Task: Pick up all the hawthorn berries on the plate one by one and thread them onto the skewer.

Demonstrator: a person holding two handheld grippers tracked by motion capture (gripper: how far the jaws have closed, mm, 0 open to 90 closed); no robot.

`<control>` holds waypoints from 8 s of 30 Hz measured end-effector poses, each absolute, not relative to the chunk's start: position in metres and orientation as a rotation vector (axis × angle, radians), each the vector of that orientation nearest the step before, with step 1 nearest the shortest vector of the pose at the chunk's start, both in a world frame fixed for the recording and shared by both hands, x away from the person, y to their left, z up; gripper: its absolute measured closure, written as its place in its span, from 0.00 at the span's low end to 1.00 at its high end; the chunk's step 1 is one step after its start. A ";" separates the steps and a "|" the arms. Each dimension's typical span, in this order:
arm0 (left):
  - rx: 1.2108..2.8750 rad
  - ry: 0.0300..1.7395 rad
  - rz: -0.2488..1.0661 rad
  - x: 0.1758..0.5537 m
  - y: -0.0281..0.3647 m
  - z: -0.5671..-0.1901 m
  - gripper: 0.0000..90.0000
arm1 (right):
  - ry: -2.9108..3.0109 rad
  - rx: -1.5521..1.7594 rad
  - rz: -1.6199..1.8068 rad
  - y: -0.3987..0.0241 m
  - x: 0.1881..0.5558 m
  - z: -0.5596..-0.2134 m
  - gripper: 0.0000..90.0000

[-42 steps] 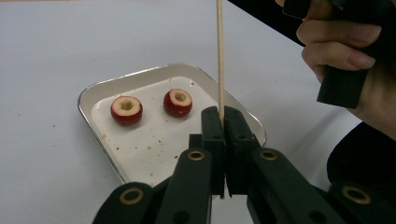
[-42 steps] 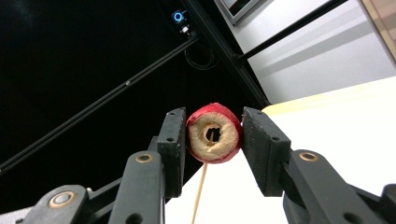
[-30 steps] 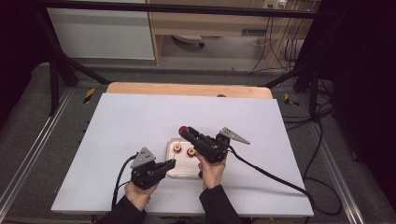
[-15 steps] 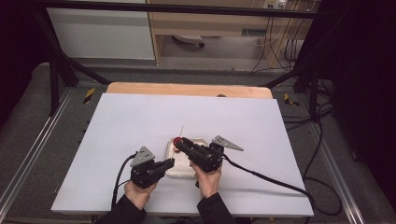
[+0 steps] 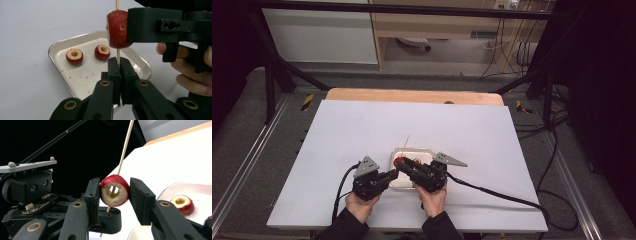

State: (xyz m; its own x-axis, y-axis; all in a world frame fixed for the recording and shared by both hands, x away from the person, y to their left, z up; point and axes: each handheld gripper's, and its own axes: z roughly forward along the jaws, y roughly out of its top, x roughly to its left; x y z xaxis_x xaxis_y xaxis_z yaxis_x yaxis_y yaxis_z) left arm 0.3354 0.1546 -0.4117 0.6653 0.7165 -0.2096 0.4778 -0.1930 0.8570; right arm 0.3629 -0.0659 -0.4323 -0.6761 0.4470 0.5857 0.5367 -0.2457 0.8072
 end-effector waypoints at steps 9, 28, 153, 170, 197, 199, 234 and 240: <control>1.845 0.928 0.297 0.335 0.157 -0.411 0.98 | -1.958 -1.222 -2.081 -0.069 0.363 -0.428 0.60; 1.908 0.898 0.318 0.339 0.181 -0.414 0.98 | -2.641 -1.169 -1.500 -0.105 0.393 -0.402 0.12; 1.852 0.878 0.257 0.320 0.180 -0.406 0.98 | -1.755 -1.319 -2.231 -0.079 0.400 -0.363 0.68; 1.819 0.891 0.242 0.318 0.178 -0.404 0.98 | -1.562 -1.350 -2.236 -0.071 0.401 -0.374 0.68; 1.788 0.903 0.249 0.319 0.176 -0.405 0.98 | -1.403 -1.341 -2.227 -0.070 0.399 -0.374 0.68; 1.790 0.903 0.248 0.319 0.175 -0.405 0.98 | -1.399 -1.340 -2.231 -0.070 0.399 -0.375 0.68; 1.705 0.983 0.221 0.317 0.168 -0.410 0.98 | -1.400 -1.331 -2.240 -0.057 0.392 -0.396 0.68; 1.677 0.992 0.253 0.316 0.173 -0.410 0.98 | -1.458 -1.317 -2.250 -0.060 0.392 -0.393 0.68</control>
State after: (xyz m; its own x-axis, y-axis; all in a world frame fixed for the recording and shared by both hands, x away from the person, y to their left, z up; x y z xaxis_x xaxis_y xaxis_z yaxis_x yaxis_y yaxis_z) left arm 0.3164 0.1727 -0.4097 0.6240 0.7155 -0.3142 0.4776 -0.0309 0.8780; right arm 0.3919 -0.0599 -0.3925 -0.6017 0.3119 0.7353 0.5437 -0.5144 0.6631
